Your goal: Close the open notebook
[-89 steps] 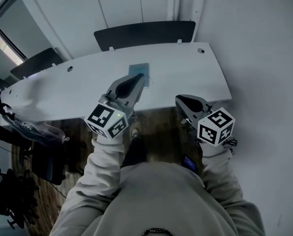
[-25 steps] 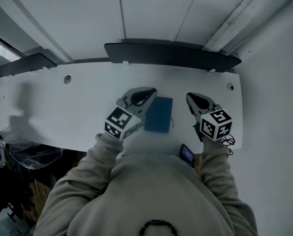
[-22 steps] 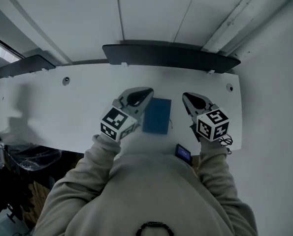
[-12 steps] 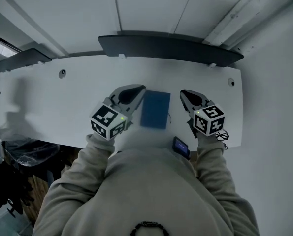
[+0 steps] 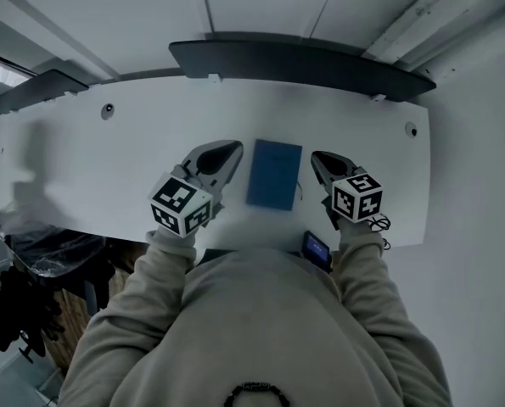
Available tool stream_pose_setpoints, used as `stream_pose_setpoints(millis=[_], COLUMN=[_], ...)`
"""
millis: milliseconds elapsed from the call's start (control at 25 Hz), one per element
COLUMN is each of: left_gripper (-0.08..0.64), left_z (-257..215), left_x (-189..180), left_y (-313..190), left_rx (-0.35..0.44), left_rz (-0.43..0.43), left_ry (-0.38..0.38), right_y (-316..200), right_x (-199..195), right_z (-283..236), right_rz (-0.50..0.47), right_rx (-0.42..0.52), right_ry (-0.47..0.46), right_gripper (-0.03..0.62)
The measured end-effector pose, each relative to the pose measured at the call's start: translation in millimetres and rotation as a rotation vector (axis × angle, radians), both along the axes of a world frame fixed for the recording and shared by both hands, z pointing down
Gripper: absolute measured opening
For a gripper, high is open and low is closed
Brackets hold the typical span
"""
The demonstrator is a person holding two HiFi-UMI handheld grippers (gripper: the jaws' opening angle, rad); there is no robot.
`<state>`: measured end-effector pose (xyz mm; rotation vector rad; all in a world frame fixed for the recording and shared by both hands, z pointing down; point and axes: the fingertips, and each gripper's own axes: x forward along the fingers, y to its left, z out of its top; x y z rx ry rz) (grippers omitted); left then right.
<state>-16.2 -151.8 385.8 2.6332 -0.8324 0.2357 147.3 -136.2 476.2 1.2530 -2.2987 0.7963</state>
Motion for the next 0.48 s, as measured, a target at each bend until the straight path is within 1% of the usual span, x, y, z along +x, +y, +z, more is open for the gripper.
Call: stream_pose_setpoints(millis=[160, 480], left_gripper=[-0.005, -0.005], left_z=[9, 29], left_x=[4, 0], left_y=[12, 25], left_rx=[-0.018, -0.066], left_rz=[0.013, 0.019], left_ry=[-0.014, -0.030], right_y=[9, 13], right_x=[1, 1], right_z=[17, 27], right_rz=[0.007, 0.004], right_rx=[-0.035, -0.047], right_ry=[-0.013, -0.019], right_gripper=[0.018, 0.018])
